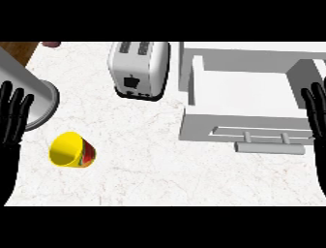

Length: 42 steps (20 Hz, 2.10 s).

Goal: Pick up the cup, place it into the drawer and close the drawer

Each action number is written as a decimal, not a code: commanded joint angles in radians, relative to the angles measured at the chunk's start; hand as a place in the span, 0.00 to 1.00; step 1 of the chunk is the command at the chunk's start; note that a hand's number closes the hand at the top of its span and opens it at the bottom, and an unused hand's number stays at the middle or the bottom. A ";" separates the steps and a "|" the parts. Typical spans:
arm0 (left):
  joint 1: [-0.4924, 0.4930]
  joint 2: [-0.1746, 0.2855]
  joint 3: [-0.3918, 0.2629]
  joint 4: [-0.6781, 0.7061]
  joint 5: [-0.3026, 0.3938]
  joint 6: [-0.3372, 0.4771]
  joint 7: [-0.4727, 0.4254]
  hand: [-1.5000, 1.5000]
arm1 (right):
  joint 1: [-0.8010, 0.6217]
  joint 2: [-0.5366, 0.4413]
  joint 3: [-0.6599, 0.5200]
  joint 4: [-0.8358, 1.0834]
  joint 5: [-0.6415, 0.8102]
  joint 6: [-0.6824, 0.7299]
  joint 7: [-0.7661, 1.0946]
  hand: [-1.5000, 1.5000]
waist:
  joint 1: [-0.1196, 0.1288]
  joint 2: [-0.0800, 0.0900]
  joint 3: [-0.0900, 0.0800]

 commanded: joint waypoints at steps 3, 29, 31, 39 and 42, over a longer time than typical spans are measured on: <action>0.045 0.036 0.020 -0.057 0.136 -0.115 -0.011 0.00 | 0.036 0.040 0.036 -0.024 0.043 -0.028 0.003 0.00 | -0.029 -0.020 0.011; 0.138 0.053 0.251 0.439 0.299 -0.328 -0.200 0.00 | -0.088 -0.042 -0.082 0.125 -0.011 0.098 0.033 0.00 | -0.032 -0.018 0.011; 0.084 0.061 0.269 0.600 0.207 -0.319 -0.322 0.00 | -0.029 -0.012 -0.032 0.080 0.037 0.075 0.021 0.00 | -0.040 -0.017 0.010; 0.035 0.102 0.291 0.892 0.094 -0.308 -0.500 0.00 | 0.005 0.001 -0.045 0.078 0.033 0.098 -0.025 0.00 | -0.036 -0.018 0.010; -0.039 0.134 0.316 1.105 0.095 -0.356 -0.629 0.00 | -0.083 -0.051 -0.122 0.131 -0.026 0.132 0.005 0.00 | -0.035 -0.018 0.010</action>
